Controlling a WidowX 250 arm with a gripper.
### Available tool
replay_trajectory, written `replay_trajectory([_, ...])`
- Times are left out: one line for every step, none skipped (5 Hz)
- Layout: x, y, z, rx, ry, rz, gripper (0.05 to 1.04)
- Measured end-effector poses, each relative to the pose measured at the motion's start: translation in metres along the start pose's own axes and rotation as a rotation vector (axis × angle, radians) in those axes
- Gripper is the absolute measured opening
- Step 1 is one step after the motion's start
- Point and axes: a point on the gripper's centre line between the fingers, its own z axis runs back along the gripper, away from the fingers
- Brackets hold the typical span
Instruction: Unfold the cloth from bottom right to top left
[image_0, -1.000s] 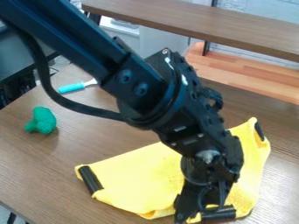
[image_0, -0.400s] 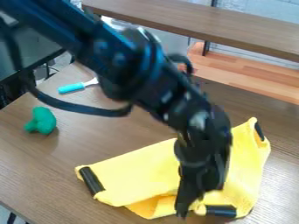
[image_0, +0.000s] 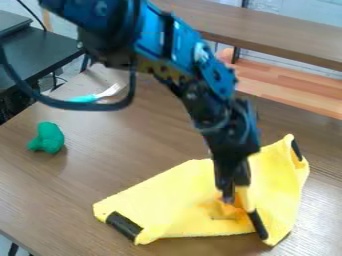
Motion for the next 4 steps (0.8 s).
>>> replay_trajectory([-0.006, 0.020, 0.008, 0.017, -0.050, 0.151, 0.049])
replay_trajectory([-0.017, 0.040, 0.016, 0.050, -0.075, 0.253, 0.049])
replay_trajectory([-0.033, 0.057, 0.020, 0.078, -0.094, 0.366, 0.049])
replay_trajectory([-0.042, 0.074, 0.027, 0.126, -0.150, 0.512, 0.049])
